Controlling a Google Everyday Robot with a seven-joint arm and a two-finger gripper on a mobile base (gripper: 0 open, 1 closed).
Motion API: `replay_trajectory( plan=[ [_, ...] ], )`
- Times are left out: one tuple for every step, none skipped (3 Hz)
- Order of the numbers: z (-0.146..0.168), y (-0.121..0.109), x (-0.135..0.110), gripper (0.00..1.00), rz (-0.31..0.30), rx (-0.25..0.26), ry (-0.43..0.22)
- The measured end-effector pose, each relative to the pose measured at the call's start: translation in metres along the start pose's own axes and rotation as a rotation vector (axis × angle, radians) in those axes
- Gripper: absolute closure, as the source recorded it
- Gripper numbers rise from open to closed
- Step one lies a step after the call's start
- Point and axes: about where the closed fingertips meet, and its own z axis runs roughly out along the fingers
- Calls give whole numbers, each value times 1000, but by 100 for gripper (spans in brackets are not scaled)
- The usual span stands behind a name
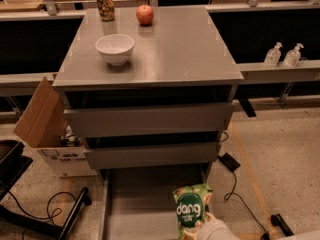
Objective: Pick green rice chip bag from bottom drawer and place on counter
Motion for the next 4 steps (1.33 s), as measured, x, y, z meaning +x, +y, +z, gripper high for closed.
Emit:
replay_trajectory(
  plan=[
    [-31, -26, -24, 100, 19, 29, 32],
    [-62, -52, -55, 100, 0, 48, 43],
    [-99, -93, -118, 100, -27, 154, -57],
    [-140, -134, -190, 100, 21, 273, -177]
  ],
)
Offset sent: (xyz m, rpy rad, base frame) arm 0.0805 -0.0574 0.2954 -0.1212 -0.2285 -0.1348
